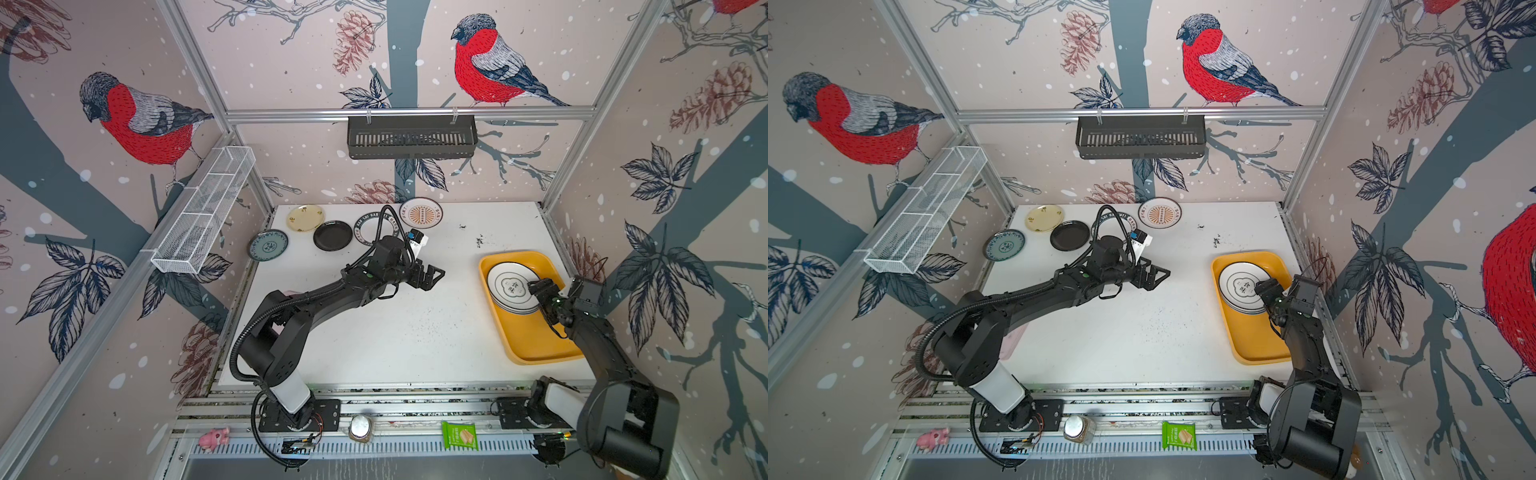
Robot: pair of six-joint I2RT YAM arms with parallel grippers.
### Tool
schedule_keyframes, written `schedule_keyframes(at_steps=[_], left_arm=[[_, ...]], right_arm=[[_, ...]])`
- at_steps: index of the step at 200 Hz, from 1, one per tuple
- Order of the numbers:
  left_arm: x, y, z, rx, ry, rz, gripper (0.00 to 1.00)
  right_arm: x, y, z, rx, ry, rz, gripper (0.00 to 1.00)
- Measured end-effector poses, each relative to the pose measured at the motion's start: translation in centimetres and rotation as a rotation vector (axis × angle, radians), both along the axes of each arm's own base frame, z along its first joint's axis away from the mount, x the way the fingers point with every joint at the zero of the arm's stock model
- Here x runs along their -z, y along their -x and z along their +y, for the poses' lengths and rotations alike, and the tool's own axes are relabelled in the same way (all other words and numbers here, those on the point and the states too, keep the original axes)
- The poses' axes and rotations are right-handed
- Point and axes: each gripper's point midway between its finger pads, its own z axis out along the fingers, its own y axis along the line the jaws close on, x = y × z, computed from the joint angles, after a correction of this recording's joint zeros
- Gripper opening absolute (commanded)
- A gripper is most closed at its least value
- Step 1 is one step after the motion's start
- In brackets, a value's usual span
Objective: Place the plates into the plastic bin on the countertop
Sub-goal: 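Open the right gripper and raise it off the stacked plates, then reach the right gripper to the orange-sunburst plate and grasp its edge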
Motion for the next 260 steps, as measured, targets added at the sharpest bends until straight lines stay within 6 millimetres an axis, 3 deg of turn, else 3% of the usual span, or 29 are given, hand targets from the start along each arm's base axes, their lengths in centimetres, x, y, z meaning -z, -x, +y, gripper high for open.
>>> schedule_keyframes(at_steps=[28, 63, 93, 147, 182, 209, 232, 260], left_arm=[[0.2, -0.3, -0.2, 0.0, 0.0, 0.001, 0.96], [0.2, -0.4, -0.3, -0.002, 0.006, -0.003, 0.96], [0.3, -0.3, -0.3, -0.003, 0.009, -0.005, 0.97], [-0.6, 0.3, 0.4, -0.016, 0.029, -0.011, 0.96], [-2.4, 1.9, 2.6, -0.054, 0.031, -0.043, 0.96], [-5.1, 3.2, 4.7, -0.102, 0.032, -0.088, 0.96], [-7.5, 4.0, 6.8, -0.156, 0.021, -0.141, 0.97], [-8.9, 5.0, 9.6, -0.236, -0.007, -0.17, 0.96]], right_arm=[[-0.5, 0.2, -0.1, 0.007, 0.022, 0.011, 0.89], [-3.0, 0.3, 0.1, -0.003, 0.083, -0.026, 0.98], [-4.6, 0.9, 0.3, 0.004, 0.117, -0.048, 0.99], [-7.5, 1.0, 2.7, -0.06, 0.163, -0.114, 1.0], [-8.2, 1.0, 5.1, -0.104, 0.183, -0.14, 1.0], [-8.3, 0.7, 7.3, -0.144, 0.199, -0.143, 1.0], [-9.0, -0.1, 9.2, -0.179, 0.211, -0.164, 1.0], [-10.3, -1.7, 11.5, -0.225, 0.215, -0.206, 1.0]])
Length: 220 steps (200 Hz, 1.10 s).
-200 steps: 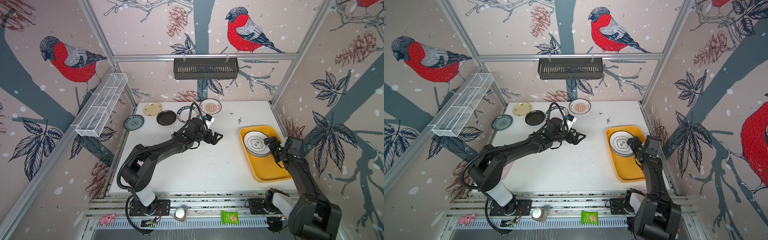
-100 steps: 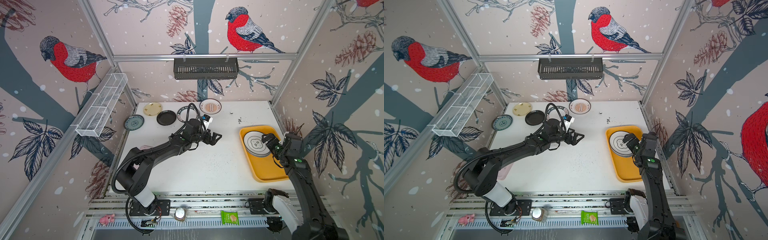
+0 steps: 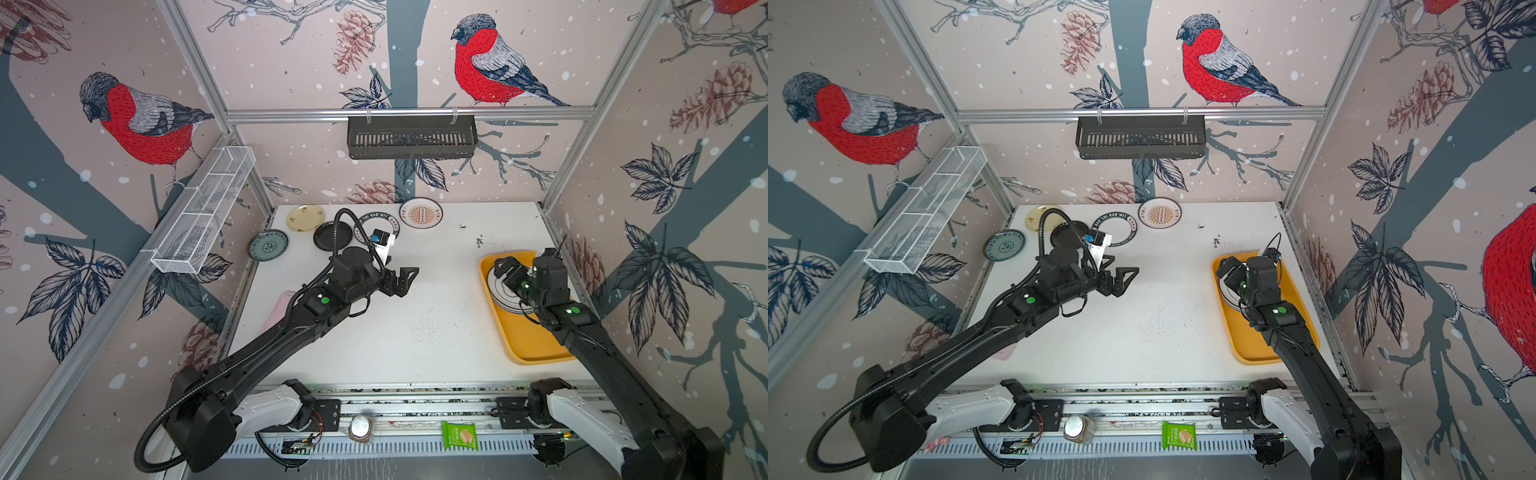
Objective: Place the plates into the plastic bin on the countertop
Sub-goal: 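Reach the right gripper to the orange-sunburst plate and grasp its edge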
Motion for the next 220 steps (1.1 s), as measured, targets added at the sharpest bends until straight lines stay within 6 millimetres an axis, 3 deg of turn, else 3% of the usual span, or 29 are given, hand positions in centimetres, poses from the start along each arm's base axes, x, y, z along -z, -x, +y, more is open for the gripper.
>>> schedule_keyframes(at_steps=[46, 89, 118, 154, 220], left_arm=[[-1.3, 0.6, 4.3, -0.133, -0.021, -0.032, 0.96], [-0.1, 0.1, 8.5, -0.265, -0.041, -0.022, 0.97], [0.2, -2.0, 11.9, -0.375, -0.016, 0.005, 0.97], [2.8, -5.1, 16.6, -0.498, 0.071, 0.136, 0.96], [3.5, -6.2, 17.9, -0.462, 0.184, 0.189, 0.97]], right_arm=[[-1.7, -3.8, 4.9, -0.087, 0.006, -0.026, 1.0], [-1.1, -8.1, 8.3, -0.123, 0.01, -0.003, 1.0], [-0.3, -11.5, 9.5, -0.116, 0.007, 0.02, 1.0], [1.6, -15.9, 11.0, -0.122, -0.026, 0.052, 1.0], [7.0, -24.2, 14.4, -0.177, -0.101, 0.117, 0.97]])
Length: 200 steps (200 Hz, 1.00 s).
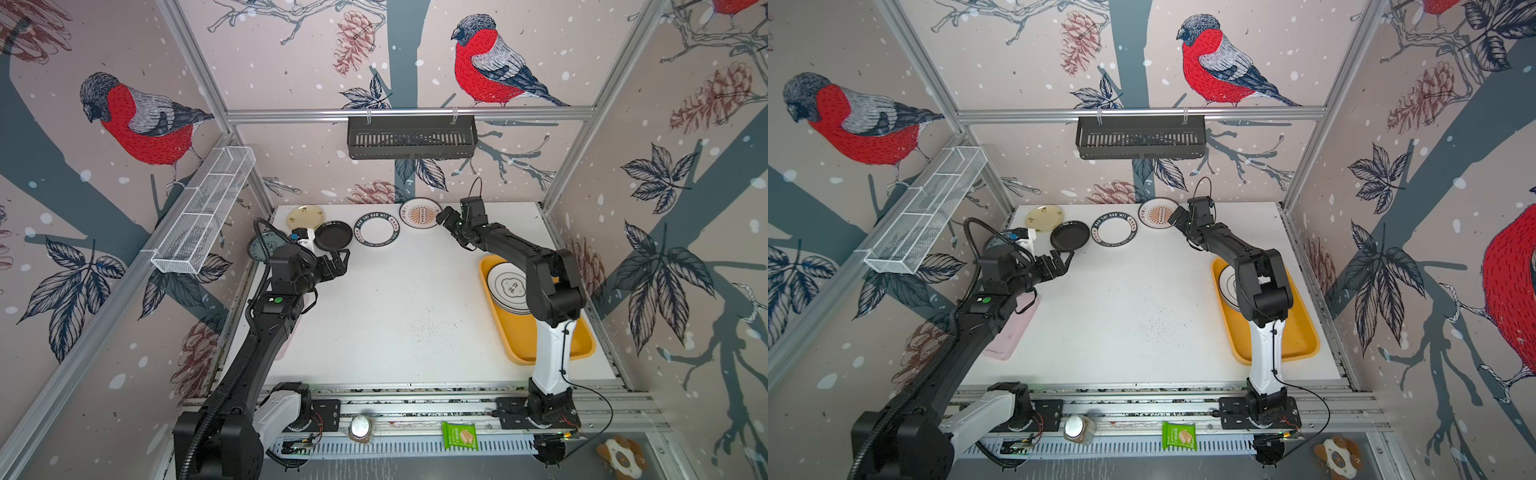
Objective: Place the plates into the plastic bin on the countertop
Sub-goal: 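Reach the right gripper to the orange-sunburst plate and grasp its edge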
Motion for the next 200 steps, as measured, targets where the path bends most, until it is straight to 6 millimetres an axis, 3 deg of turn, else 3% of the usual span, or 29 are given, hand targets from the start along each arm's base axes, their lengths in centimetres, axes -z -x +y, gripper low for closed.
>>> schedule_keyframes(at_steps=[33, 87, 134, 200], left_arm=[[0.3, -0.5, 0.5, 0.003, 0.017, 0.002, 0.96], [0.9, -0.9, 0.2, 0.028, 0.051, 0.022, 0.96], [1.0, -0.9, 0.1, 0.032, 0.053, 0.024, 0.97], [1.0, -0.7, -0.3, 0.064, 0.043, 0.01, 0.96]], right_arm=[[1.7, -2.6, 1.1, -0.003, -0.036, 0.007, 0.95], [4.9, -4.2, 1.2, 0.037, -0.106, 0.058, 0.89], [6.8, -4.9, 1.5, 0.071, -0.16, 0.067, 0.77], [7.8, -6.8, 2.3, 0.096, -0.236, 0.019, 0.53]])
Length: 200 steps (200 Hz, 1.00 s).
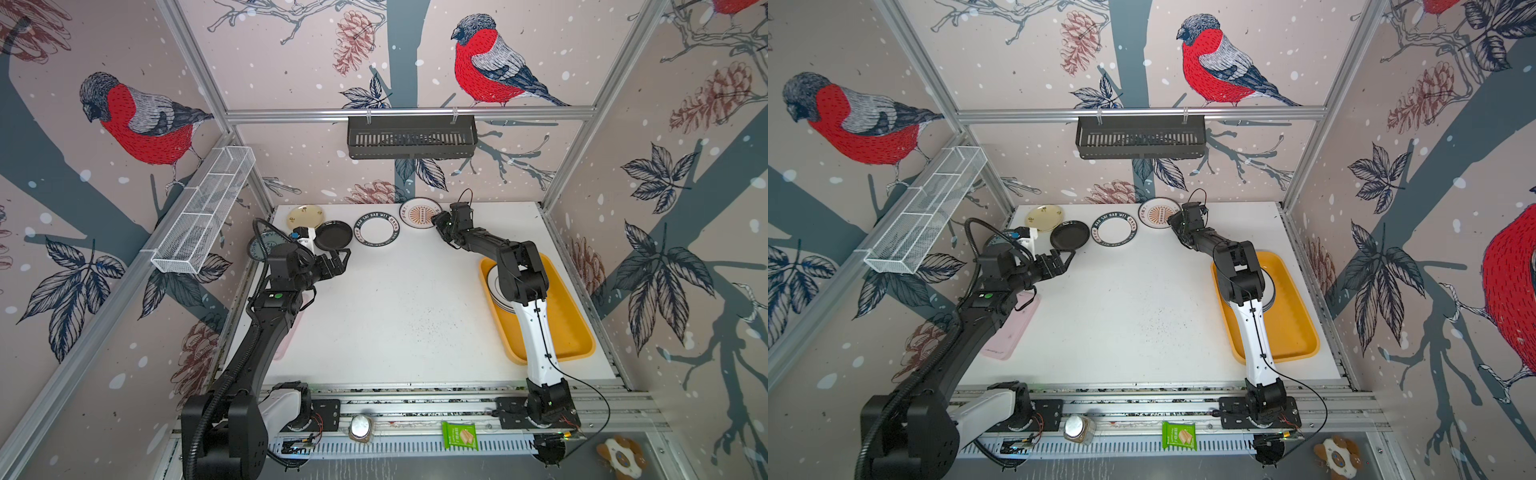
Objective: Place the plates into the plastic bin on the countertop
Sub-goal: 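Reach the right gripper to the orange-sunburst plate and grasp its edge, then lift the orange-sunburst plate and carry it over the yellow bin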
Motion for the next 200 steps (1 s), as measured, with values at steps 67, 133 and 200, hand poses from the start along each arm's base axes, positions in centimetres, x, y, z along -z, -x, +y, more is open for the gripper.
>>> schedule_keyframes(at_steps=[67, 133, 200], left_arm=[[-0.1, -0.3, 0.1, 0.0, -0.014, -0.019, 0.96], [0.1, -0.4, 0.1, -0.001, -0.015, -0.014, 0.96], [0.2, -0.3, -0.2, 0.019, -0.006, -0.01, 0.97]], right_arm=[[1.2, -0.8, 0.4, 0.025, -0.041, -0.004, 0.16], [1.8, 0.0, 0.2, 0.056, -0.087, 0.026, 0.03], [-0.1, 1.9, -1.1, 0.061, -0.022, 0.047, 0.02]])
